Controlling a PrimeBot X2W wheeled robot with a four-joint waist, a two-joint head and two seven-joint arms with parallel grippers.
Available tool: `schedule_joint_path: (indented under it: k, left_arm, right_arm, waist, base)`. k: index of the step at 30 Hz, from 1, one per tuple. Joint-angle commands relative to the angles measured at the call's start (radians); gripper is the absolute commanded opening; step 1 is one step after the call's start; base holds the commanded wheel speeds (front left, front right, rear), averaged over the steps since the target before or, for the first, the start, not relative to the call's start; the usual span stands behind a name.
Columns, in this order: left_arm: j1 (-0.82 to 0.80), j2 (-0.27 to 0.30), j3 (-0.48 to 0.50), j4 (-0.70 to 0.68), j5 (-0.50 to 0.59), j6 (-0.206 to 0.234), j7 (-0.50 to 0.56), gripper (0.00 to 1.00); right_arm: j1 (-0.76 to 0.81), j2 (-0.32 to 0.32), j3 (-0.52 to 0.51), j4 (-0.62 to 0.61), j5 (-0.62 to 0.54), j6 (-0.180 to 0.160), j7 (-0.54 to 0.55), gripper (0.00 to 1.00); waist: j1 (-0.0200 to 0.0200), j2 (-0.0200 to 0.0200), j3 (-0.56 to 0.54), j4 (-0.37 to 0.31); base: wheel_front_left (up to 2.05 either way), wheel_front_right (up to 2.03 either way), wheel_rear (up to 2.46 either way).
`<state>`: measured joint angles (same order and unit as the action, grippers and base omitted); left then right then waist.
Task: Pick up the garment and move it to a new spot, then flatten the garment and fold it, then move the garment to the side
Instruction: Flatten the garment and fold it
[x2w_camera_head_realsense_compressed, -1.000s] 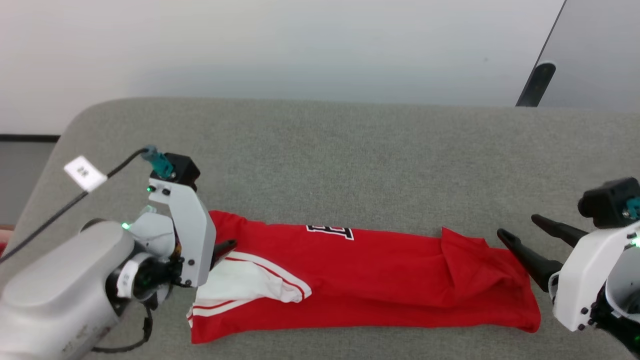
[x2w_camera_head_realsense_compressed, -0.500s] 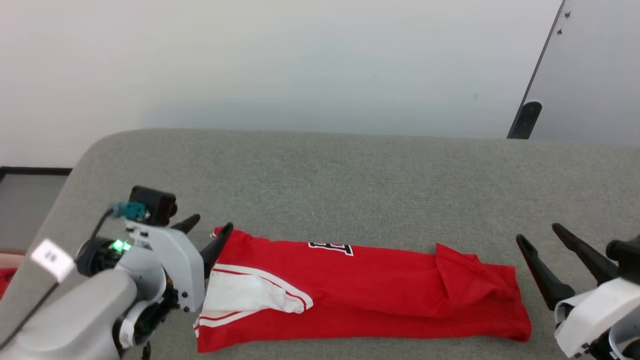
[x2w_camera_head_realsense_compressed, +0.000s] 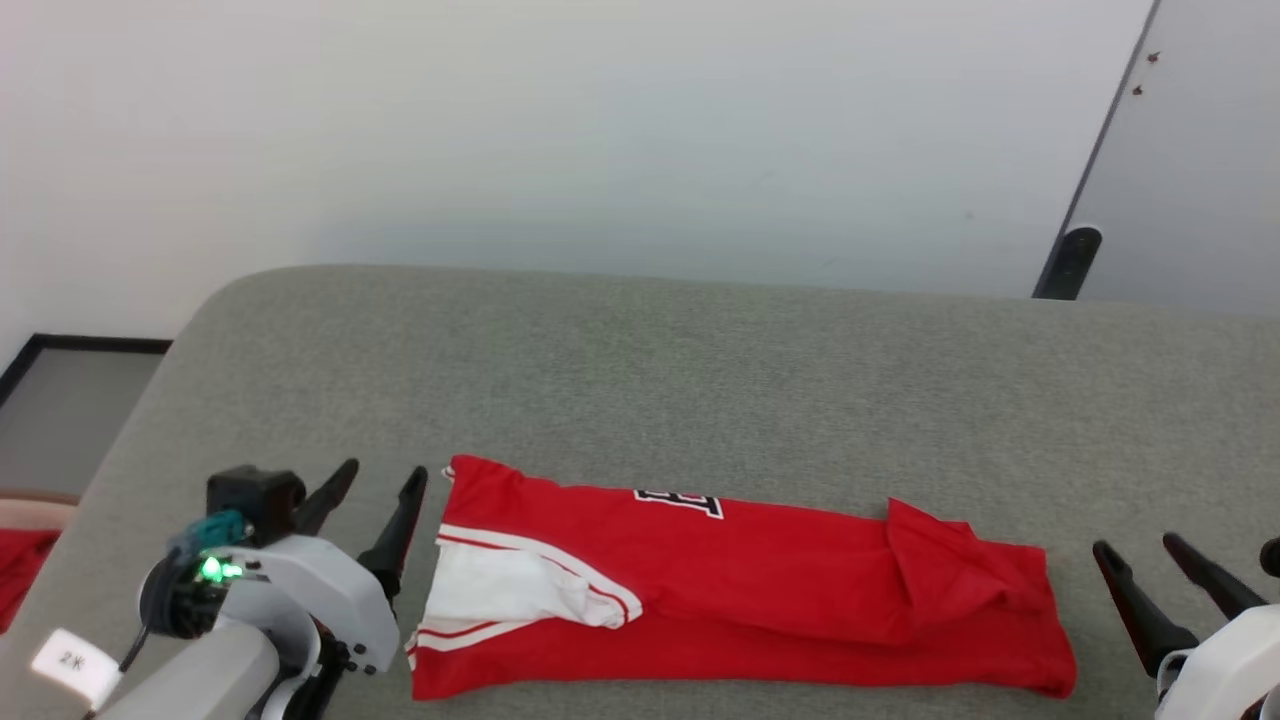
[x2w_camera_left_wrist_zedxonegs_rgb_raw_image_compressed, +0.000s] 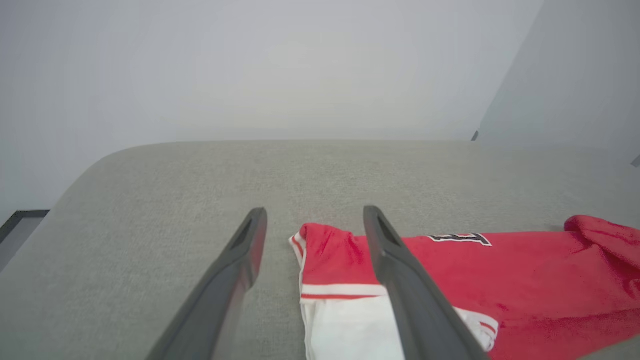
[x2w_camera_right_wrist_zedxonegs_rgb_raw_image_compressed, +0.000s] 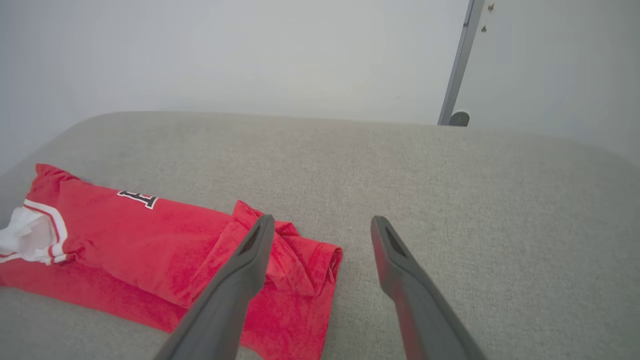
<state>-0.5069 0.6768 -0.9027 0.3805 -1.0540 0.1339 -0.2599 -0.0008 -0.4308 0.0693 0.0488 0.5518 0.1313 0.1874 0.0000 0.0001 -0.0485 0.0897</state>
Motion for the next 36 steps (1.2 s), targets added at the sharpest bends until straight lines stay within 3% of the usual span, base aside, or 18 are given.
schedule_joint_path:
  k: [1, 11, 18, 29, 36]
  left_arm:
    - [0.028, -0.014, 0.042, 0.005, 0.025, 0.005, -0.005, 1.0]
    - [0.225, -0.146, 0.364, -0.001, 0.256, -0.039, -0.005, 1.0]
    - [0.3, -0.241, 0.501, 0.019, 0.381, -0.093, -0.003, 1.0]
    - [0.346, -0.388, 0.698, 0.027, 0.585, -0.148, -0.004, 1.0]
    - [0.35, -0.456, 0.785, 0.041, 0.651, -0.19, -0.004, 1.0]
  right_arm:
    - [0.003, -0.001, -0.008, 0.009, 0.01, -0.001, 0.035, 1.0]
    - [-0.041, -0.031, -0.01, 0.087, 0.025, -0.001, 0.335, 1.0]
    - [-0.078, -0.02, -0.032, 0.153, 0.012, -0.001, 0.502, 1.0]
    - [-0.145, 0.004, -0.059, 0.279, -0.053, -0.001, 0.615, 1.0]
    - [-0.189, 0.027, -0.078, 0.368, -0.101, -0.001, 0.649, 1.0]
  waist:
    - [0.0, -0.0001, 0.004, 0.015]
    - [0.0, -0.0001, 0.011, 0.091]
    - [0.0, -0.0001, 0.02, 0.155]
    - [0.0, -0.0001, 0.049, 0.239]
    - [0.0, -0.0001, 0.064, 0.273]
  base:
    - [0.0, 0.0, 0.0]
    - [0.0, 0.0, 0.0]
    - [0.0, 0.0, 0.0]
    - [0.0, 0.0, 0.0]
    - [0.0, 0.0, 0.0]
